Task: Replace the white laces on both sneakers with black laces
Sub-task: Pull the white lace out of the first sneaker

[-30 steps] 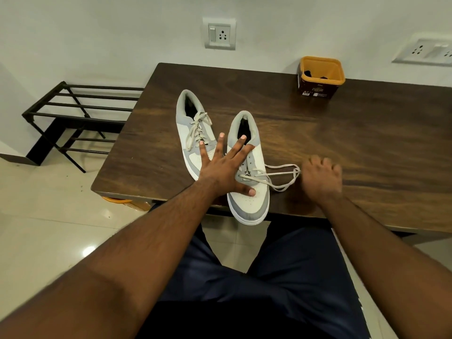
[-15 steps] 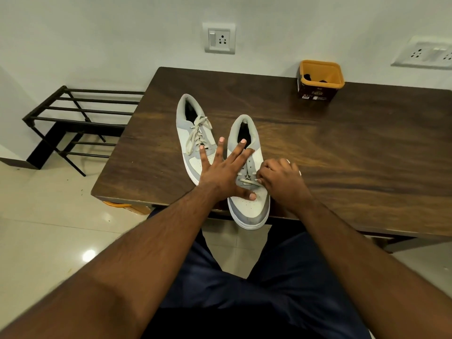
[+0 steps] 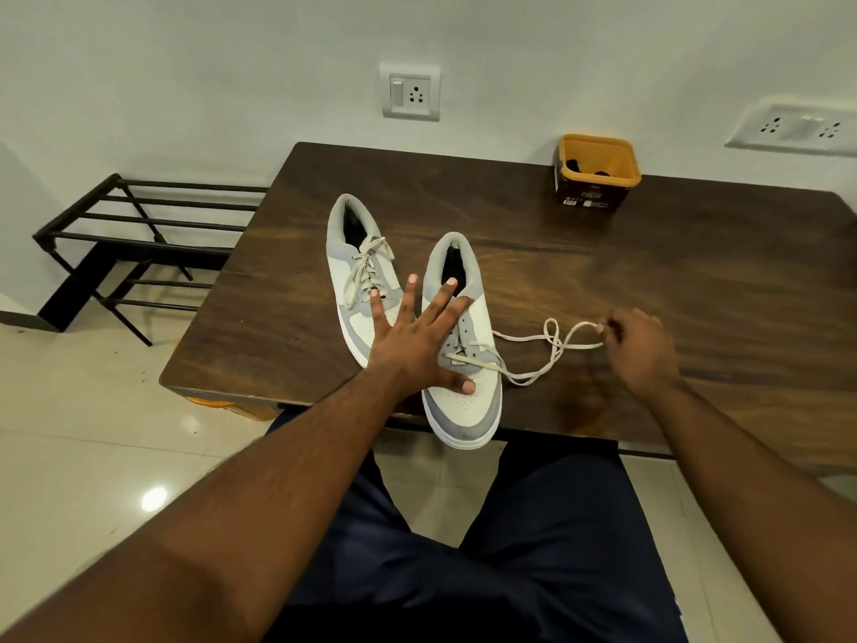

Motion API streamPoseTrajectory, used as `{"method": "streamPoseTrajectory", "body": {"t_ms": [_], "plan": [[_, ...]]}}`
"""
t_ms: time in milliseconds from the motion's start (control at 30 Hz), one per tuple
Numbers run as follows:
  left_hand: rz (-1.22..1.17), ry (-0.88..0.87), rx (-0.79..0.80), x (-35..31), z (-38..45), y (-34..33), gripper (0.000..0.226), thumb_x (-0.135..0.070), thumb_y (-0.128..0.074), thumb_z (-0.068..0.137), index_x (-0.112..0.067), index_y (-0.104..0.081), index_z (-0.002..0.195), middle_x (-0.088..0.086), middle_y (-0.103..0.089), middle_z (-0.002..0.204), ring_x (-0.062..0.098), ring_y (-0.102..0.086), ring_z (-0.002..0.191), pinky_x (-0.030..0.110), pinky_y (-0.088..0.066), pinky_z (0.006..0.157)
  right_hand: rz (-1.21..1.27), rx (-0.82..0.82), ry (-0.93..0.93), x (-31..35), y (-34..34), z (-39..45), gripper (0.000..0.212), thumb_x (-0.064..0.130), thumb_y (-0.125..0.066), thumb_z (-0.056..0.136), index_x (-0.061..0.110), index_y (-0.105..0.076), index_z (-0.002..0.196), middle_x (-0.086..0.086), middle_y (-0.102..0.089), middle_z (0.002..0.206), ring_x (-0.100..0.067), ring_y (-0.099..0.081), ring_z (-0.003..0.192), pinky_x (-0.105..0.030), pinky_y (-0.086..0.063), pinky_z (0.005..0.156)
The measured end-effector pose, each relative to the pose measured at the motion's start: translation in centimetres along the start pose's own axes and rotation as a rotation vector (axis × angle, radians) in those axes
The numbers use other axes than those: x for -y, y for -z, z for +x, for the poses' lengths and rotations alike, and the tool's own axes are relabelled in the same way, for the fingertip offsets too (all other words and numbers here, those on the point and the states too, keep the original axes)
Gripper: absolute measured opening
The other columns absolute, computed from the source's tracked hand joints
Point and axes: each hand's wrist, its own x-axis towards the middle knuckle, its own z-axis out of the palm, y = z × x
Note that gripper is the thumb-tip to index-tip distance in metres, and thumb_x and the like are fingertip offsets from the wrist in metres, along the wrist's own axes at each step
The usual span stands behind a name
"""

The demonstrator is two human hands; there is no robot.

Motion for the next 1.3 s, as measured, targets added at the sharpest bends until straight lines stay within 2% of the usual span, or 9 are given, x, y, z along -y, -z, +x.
{"method": "streamPoseTrajectory", "body": {"t_ms": [133, 267, 433, 733, 867, 1000, 1100, 1167, 1300], "plan": [[-0.058, 0.053, -0.227, -0.7, -2.1, -0.6, 0.1, -0.076, -0.062, 0.071, -0.041, -0.015, 0.152, -0.002, -0.012, 0.163, 0.026, -0.002, 0.151, 0.058, 0.002, 0.115, 0.391, -0.097, -0.16, 3.9, -1.3, -1.1, 0.025, 0.012, -0.057, 0.094, 0.005, -0.066, 0.115, -0.016, -0.066, 0.108, -0.033, -0.061, 0.101, -0.042, -0.048, 0.089], [-0.21, 0.141, -0.445, -1.0, -4.0, -2.4, 0.039, -0.051, -0.059, 0.091, -0.032, -0.062, 0.125, -0.008, -0.06, 0.12, 0.018, -0.05, 0.116, 0.035, -0.018, 0.088, 0.484, 0.062, 0.033, 9.1, -1.8, -5.4, 0.046, 0.034, -0.07, 0.086, 0.019, -0.06, 0.128, 0.0, -0.06, 0.123, -0.016, -0.054, 0.113, -0.032, -0.044, 0.091], [-0.394, 0.202, -0.42, -1.8, -3.3, -1.6, 0.022, -0.037, -0.06, 0.095, -0.028, -0.071, 0.112, -0.009, -0.065, 0.108, 0.013, -0.052, 0.109, 0.029, -0.013, 0.079, 0.24, 0.188, 0.126, 12.3, -4.5, -7.6, 0.093, 0.066, -0.069, 0.07, 0.025, -0.036, 0.147, 0.004, -0.044, 0.147, -0.018, -0.033, 0.139, -0.048, -0.033, 0.109], [-0.747, 0.267, -0.294, -1.7, -3.4, -1.4, 0.03, -0.015, -0.057, 0.095, -0.034, -0.052, 0.072, -0.014, -0.059, 0.087, 0.013, -0.054, 0.094, 0.036, -0.03, 0.084, 0.23, 0.147, -0.111, 14.7, -5.9, -8.0, 0.076, 0.064, -0.061, 0.079, 0.036, -0.037, 0.145, 0.015, -0.031, 0.154, -0.009, -0.025, 0.143, -0.051, -0.021, 0.111], [-1.0, 0.133, -0.118, -1.6, -6.9, 1.0, 0.024, -0.012, -0.059, 0.096, -0.029, -0.06, 0.078, -0.012, -0.061, 0.079, 0.007, -0.054, 0.072, 0.031, -0.045, 0.074, 0.212, 0.149, -0.107, 14.6, -5.9, -8.4, 0.078, 0.07, -0.053, 0.077, 0.037, -0.036, 0.146, 0.014, -0.031, 0.154, -0.012, -0.027, 0.142, -0.054, -0.017, 0.111], [-1.122, -0.108, 0.118, -0.9, -9.8, 5.1, 0.007, -0.011, -0.064, 0.093, -0.015, -0.067, 0.088, -0.008, -0.064, 0.088, 0.007, -0.061, 0.085, 0.022, -0.05, 0.08, 0.244, 0.119, -0.087, 14.8, -5.6, -8.4, 0.098, 0.076, -0.021, 0.06, 0.033, -0.038, 0.145, 0.011, -0.034, 0.153, -0.015, -0.024, 0.144, -0.058, -0.013, 0.111], [-1.269, 0.116, -0.038, -0.8, -8.3, 6.3, 0.016, -0.023, -0.062, 0.096, -0.012, -0.07, 0.087, -0.005, -0.066, 0.077, 0.012, -0.059, 0.072, 0.025, -0.051, 0.067, 0.208, 0.139, -0.083, 14.6, -6.1, -8.3, 0.085, 0.077, -0.047, 0.073, 0.033, -0.037, 0.145, 0.012, -0.033, 0.153, -0.014, -0.023, 0.144, -0.056, -0.014, 0.111], [-1.174, 0.371, -0.2, -1.0, -5.7, 5.5, 0.027, -0.031, -0.06, 0.096, -0.011, -0.069, 0.081, 0.001, -0.064, 0.071, 0.017, -0.056, 0.067, 0.026, -0.047, 0.061, 0.176, 0.141, -0.084, 14.4, -6.6, -8.3, 0.079, 0.071, -0.057, 0.078, 0.034, -0.037, 0.145, 0.013, -0.034, 0.152, -0.013, -0.025, 0.144, -0.056, -0.016, 0.111], [-0.627, 0.402, 0.014, -2.3, -2.4, 2.7, 0.035, -0.044, -0.065, 0.089, -0.016, -0.057, 0.07, 0.0, -0.063, 0.067, 0.017, -0.06, 0.065, 0.03, -0.047, 0.062, 0.155, 0.108, -0.092, 14.3, -6.8, -8.1, 0.062, 0.049, -0.059, 0.089, 0.037, -0.036, 0.145, 0.015, -0.033, 0.153, -0.01, -0.026, 0.143, -0.056, -0.016, 0.111]]}}
